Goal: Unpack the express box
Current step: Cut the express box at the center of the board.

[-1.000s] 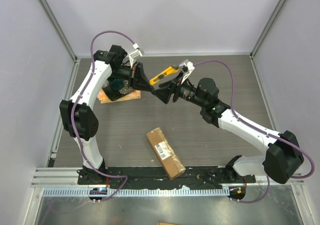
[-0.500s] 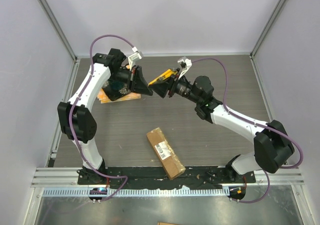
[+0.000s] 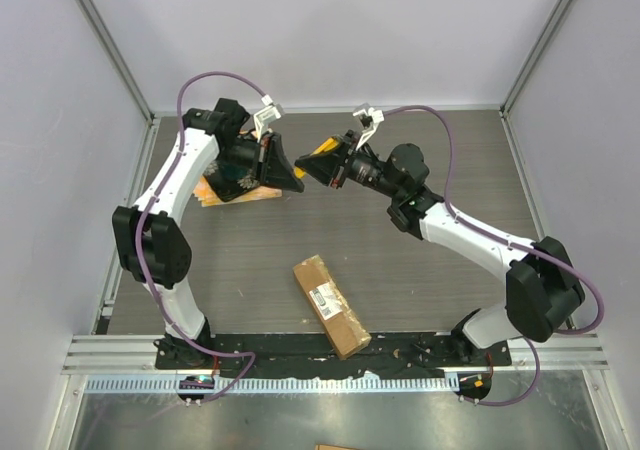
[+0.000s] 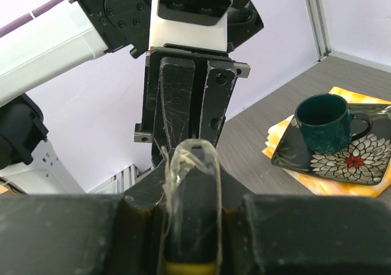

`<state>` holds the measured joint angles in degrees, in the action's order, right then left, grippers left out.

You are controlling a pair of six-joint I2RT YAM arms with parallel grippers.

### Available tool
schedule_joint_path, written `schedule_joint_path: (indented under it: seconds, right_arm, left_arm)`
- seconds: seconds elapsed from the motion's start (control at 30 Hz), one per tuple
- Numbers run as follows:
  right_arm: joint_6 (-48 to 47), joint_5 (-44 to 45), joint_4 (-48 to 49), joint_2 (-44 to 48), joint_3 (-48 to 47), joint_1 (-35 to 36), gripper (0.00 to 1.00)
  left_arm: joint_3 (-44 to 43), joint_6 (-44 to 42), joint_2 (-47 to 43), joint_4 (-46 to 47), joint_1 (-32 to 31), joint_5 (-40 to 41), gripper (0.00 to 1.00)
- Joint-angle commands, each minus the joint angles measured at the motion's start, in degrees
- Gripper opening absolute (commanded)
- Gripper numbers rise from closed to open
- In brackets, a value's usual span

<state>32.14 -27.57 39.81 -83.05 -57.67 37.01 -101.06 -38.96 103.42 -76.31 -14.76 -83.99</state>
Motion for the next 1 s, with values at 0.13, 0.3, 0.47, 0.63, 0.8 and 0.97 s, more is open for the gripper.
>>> schedule_joint_path:
  seconds: [0.13, 0.3, 0.47, 0.63, 0.8, 0.97]
  right_arm:
    - [-9.2, 4.9, -12.7, 5.3, -1.8, -0.4, 0.01]
    - [-16.0, 16.6, -28.6, 16.1, 3.0, 0.2, 0.01]
    - [-17.0, 23.8, -36.0, 26.9, 10.9, 5.2, 0.01]
    - [-16.6, 41.6, -38.8, 30.3, 16.2, 19.7, 0.01]
    - [-15.4, 53.7, -35.1, 30.1, 21.1, 32.0, 0.01]
    - [-16.8, 60.7, -30.7, 27.7, 24.4, 35.4, 0.01]
  left_arm:
    - [-4.7, -7.1, 0.9, -17.9, -0.6, -5.0, 0.57]
    - [-2.9, -11.1, 6.0, -19.0, -0.7, 5.8, 0.56]
    - [3.1, -15.6, 8.6, -19.0, -1.8, 12.0, 0.39]
    - [7.4, -18.8, 11.3, -19.0, -4.0, 15.6, 0.43]
    - [10.3, -20.6, 11.1, -18.6, -6.1, 18.6, 1.0]
    - [12.2, -19.4, 10.9, -17.7, -6.5, 19.9, 1.0]
